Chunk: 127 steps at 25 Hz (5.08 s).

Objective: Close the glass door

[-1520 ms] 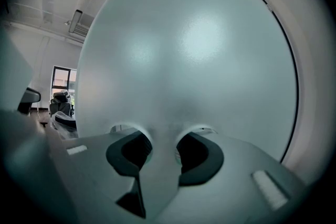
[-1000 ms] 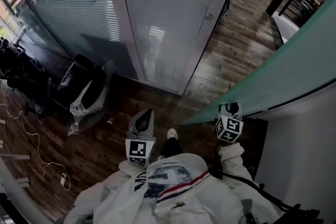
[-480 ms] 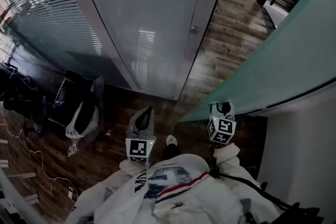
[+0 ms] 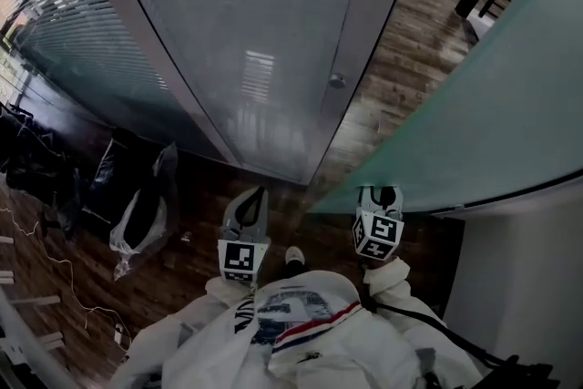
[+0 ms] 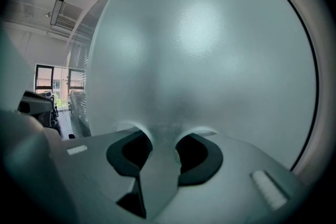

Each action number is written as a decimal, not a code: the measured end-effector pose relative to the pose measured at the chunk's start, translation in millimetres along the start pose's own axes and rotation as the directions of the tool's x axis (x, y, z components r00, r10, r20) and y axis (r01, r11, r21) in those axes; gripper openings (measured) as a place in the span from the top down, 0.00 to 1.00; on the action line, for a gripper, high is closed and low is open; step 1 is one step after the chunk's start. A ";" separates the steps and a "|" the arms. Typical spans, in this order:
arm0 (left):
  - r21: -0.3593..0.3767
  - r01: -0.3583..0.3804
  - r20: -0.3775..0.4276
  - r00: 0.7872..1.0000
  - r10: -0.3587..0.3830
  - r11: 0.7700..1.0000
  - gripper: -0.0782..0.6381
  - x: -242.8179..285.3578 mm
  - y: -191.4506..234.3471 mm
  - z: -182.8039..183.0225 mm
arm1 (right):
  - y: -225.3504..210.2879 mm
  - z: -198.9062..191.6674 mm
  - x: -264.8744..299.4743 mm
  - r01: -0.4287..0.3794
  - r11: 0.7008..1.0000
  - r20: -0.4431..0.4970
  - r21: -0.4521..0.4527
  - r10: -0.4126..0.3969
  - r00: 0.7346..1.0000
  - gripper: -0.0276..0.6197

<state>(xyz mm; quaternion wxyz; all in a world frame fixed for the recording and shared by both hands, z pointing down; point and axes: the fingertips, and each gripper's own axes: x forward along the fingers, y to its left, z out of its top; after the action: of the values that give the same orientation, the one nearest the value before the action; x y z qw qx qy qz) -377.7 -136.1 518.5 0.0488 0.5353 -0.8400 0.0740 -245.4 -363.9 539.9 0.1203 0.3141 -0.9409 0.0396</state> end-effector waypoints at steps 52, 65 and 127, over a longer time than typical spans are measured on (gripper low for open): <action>0.110 0.457 0.088 0.880 -0.467 0.883 0.90 178.8 -0.4 45.7 | -18.6 17.6 91.1 0.106 0.993 -0.013 0.058 -0.106 0.994 0.76; 0.112 0.473 0.042 0.876 -0.480 0.874 0.90 182.3 -8.6 52.3 | -20.8 24.7 107.3 0.124 0.991 0.028 0.043 -0.125 0.992 0.76; 0.101 0.448 0.040 0.890 -0.454 0.888 0.90 181.5 -1.8 54.3 | -31.2 43.8 155.5 0.130 0.991 0.066 0.015 -0.131 0.989 0.76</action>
<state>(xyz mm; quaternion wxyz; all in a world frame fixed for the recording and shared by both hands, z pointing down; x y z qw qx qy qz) -452.8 -308.4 494.4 0.0144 0.7193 -0.6898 0.0814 -355.8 -485.9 536.5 0.0894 0.3768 -0.9216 0.0258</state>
